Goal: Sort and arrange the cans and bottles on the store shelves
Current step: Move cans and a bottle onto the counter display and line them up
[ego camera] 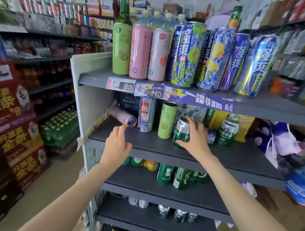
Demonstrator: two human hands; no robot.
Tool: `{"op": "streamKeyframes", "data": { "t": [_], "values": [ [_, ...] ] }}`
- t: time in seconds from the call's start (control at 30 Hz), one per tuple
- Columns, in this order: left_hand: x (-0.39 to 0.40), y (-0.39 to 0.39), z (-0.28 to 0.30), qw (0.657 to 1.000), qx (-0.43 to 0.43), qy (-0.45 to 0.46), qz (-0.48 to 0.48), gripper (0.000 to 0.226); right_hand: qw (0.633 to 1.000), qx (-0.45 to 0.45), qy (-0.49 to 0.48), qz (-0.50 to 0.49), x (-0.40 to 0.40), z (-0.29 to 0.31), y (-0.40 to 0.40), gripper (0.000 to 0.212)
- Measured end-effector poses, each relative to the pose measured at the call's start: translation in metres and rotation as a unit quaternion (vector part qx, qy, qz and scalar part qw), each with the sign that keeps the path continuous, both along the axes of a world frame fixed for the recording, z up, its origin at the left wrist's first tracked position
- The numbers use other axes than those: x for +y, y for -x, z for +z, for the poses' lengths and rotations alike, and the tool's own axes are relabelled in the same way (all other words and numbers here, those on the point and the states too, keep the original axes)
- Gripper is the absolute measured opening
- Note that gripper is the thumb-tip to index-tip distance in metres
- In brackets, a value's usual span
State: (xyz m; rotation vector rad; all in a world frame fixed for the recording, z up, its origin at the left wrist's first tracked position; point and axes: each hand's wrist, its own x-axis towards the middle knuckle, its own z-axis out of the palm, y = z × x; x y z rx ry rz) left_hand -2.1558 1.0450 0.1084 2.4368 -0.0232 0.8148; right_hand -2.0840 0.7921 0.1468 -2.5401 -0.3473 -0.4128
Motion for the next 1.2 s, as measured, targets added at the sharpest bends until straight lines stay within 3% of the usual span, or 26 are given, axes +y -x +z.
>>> {"op": "streamKeyframes", "data": {
  "t": [0.2,0.3,0.4,0.6,0.73,0.87,0.97,1.07,1.2],
  "values": [
    [-0.018,-0.038,-0.019,0.999,0.032,0.026,-0.001,0.050,0.988,-0.041,-0.147,0.009,0.012,-0.020,-0.018,0.069],
    [-0.027,-0.049,-0.024,0.997,0.068,0.032,-0.001,0.048,0.986,-0.045,-0.160,0.014,0.003,-0.012,-0.010,0.068],
    [-0.035,-0.049,-0.033,0.999,0.045,-0.004,0.012,0.035,0.977,-0.050,-0.208,0.020,-0.023,-0.009,0.024,0.070],
    [-0.061,-0.013,-0.070,0.983,-0.054,-0.095,-0.150,0.035,0.986,0.033,-0.157,0.037,-0.061,-0.027,0.109,0.071],
    [-0.069,0.010,-0.131,0.962,0.015,-0.138,-0.236,0.039,0.978,0.108,-0.178,-0.023,-0.070,-0.093,0.143,0.069],
    [-0.073,0.016,-0.181,0.960,0.179,-0.127,-0.171,0.050,0.972,0.148,-0.155,-0.094,-0.076,-0.181,0.146,0.069],
    [-0.079,0.010,-0.204,0.945,0.258,-0.170,-0.106,0.063,0.960,0.179,-0.178,-0.124,-0.074,-0.252,0.142,0.070],
    [-0.078,-0.003,-0.243,0.931,0.273,-0.233,-0.064,0.074,0.953,0.199,-0.179,-0.143,-0.067,-0.320,0.127,0.073],
    [-0.073,-0.011,-0.290,0.939,0.185,-0.288,-0.034,0.088,0.954,0.194,-0.169,-0.151,-0.051,-0.395,0.091,0.070]
  ]
}}
